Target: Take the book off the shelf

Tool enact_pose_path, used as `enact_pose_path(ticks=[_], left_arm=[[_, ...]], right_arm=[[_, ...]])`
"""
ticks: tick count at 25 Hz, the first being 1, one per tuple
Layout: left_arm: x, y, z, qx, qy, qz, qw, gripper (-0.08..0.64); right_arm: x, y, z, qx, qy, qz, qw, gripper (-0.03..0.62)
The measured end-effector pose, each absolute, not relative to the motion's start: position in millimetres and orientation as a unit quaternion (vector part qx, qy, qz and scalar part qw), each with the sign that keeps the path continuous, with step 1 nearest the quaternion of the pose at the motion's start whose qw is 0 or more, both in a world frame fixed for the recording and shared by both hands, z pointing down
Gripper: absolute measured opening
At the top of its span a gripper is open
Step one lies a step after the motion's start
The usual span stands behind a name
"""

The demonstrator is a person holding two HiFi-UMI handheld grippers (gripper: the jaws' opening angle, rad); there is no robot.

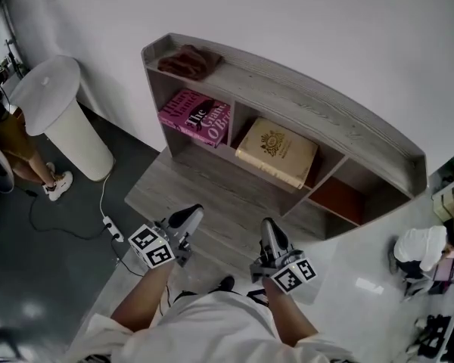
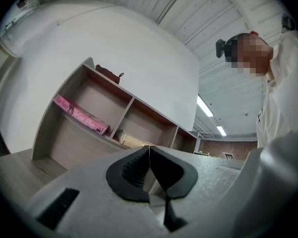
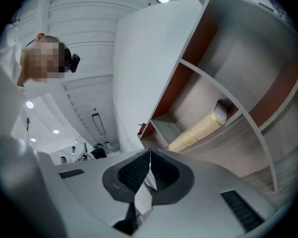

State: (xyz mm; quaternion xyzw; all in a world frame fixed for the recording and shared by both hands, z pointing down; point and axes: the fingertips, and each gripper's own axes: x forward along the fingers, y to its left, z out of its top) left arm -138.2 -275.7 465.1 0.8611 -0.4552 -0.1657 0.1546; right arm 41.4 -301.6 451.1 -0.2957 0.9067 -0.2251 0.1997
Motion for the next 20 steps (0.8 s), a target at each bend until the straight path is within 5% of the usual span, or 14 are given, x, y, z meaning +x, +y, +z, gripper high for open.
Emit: enact_pose_path(ticks=[13,20], left_arm=[[-126,-363,461,0.830,-0.377,-0.296,0.287,0.018],[-132,-407,471,0.801,-0.308,-0.360,0.366,0.021]], right_arm=[[63,-362,437,-0.347,0.821,-0.321,0.319,0.023],[72,-386,443,-0.406,0.769,-0.330,0.367,0.126]])
